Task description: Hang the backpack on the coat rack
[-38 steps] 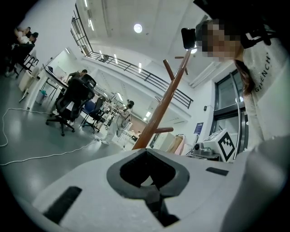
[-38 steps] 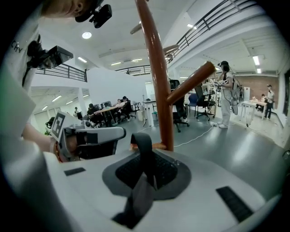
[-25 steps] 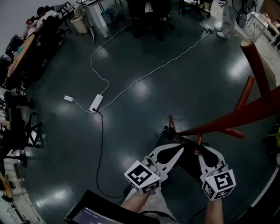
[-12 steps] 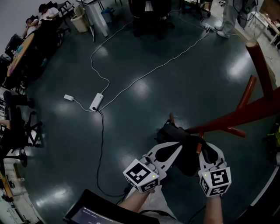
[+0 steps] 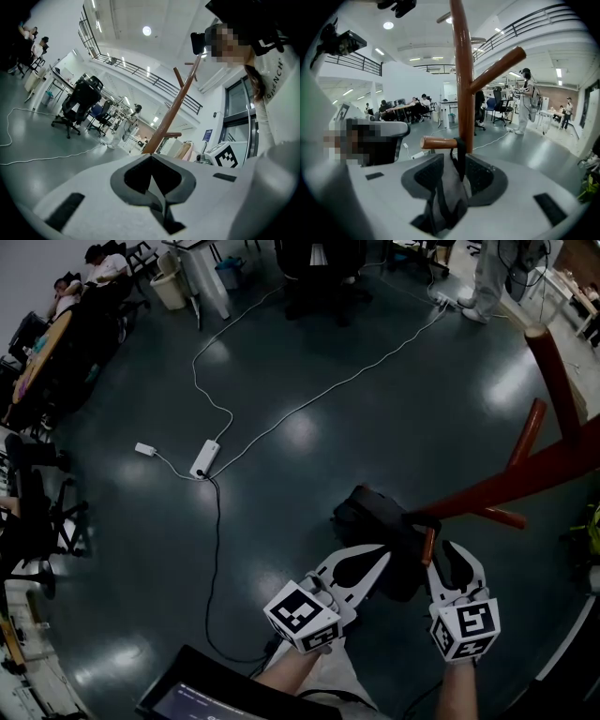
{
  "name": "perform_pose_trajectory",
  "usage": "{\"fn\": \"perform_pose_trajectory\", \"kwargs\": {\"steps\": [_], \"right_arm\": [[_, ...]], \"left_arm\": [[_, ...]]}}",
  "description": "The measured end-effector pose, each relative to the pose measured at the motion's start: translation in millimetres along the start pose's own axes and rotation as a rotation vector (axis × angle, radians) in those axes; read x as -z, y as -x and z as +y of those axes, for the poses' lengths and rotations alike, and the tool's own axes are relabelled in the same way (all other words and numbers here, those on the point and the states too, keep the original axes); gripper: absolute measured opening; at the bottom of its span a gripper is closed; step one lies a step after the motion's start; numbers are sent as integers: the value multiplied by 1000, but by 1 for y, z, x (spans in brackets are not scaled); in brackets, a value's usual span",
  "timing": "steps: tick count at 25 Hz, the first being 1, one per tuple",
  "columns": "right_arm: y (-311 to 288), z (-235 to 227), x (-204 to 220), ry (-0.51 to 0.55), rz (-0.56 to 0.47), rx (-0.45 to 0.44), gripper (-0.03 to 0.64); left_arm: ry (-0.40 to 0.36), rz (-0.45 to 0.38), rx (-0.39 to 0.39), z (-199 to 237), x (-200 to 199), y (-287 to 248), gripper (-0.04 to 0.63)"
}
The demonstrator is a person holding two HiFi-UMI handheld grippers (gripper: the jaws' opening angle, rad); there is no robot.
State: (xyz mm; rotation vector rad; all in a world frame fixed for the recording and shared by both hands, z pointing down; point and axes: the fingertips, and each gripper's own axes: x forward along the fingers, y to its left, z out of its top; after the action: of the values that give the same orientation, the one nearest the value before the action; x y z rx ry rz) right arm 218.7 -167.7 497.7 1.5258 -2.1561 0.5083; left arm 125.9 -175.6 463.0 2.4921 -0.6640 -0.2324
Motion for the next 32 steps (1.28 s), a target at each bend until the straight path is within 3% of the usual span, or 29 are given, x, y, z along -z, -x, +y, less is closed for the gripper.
{"fn": "perform_pose_trajectory", "kwargs": {"steps": [4,13,17,32], "right_arm": [[8,11,-2,-1,-24,-38,118],[31,29,-9,-108,-53,-126,89],[44,38,-17,-87,-57,-125,47],[88,45,-63,-27,-158,-153,34]], "left_arm": [[0,-4,4,-3,-2,1,11],[-10,-11,24,-16,-13,-2,11],[-22,-12,41,-25,-22,-3,11],[-84,-21,79,-64,-51,-19,9]]}}
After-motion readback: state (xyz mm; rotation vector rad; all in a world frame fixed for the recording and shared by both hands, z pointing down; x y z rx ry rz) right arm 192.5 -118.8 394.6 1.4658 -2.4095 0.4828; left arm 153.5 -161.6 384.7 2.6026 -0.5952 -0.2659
